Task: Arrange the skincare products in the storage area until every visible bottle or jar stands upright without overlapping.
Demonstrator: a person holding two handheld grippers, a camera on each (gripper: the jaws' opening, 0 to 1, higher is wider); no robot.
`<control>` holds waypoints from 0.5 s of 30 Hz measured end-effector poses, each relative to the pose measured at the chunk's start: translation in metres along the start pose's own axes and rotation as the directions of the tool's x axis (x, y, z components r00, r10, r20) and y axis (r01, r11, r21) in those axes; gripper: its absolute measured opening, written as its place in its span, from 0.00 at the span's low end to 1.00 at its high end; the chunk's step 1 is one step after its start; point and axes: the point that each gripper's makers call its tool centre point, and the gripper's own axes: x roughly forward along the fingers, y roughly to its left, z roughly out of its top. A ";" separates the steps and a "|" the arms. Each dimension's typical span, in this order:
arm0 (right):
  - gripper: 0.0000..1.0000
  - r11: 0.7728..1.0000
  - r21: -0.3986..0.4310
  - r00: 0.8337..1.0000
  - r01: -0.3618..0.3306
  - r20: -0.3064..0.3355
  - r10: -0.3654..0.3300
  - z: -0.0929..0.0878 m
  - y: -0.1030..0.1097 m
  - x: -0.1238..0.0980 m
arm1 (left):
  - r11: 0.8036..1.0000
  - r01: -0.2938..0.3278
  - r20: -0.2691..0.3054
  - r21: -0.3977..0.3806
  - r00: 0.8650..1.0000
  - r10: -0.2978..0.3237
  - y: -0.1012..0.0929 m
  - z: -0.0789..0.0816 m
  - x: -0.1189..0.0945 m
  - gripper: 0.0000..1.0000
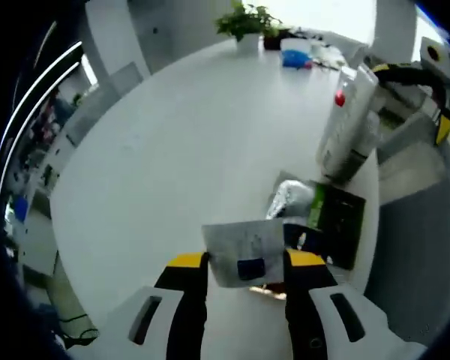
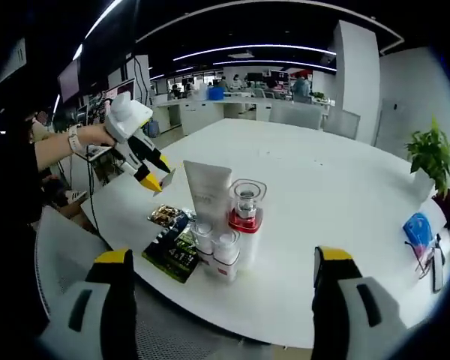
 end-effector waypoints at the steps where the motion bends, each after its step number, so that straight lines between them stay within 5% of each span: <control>1: 1.00 1.000 -0.008 1.000 -0.007 -0.002 0.007 0.001 0.002 0.001 | 1.000 0.006 -0.005 0.001 1.000 -0.006 -0.004 -0.003 -0.002 0.37; 15: 1.00 0.999 -0.033 0.999 -0.034 0.008 0.035 0.002 0.015 0.002 | 0.992 0.096 -0.071 0.085 0.993 -0.090 -0.052 -0.039 -0.012 0.37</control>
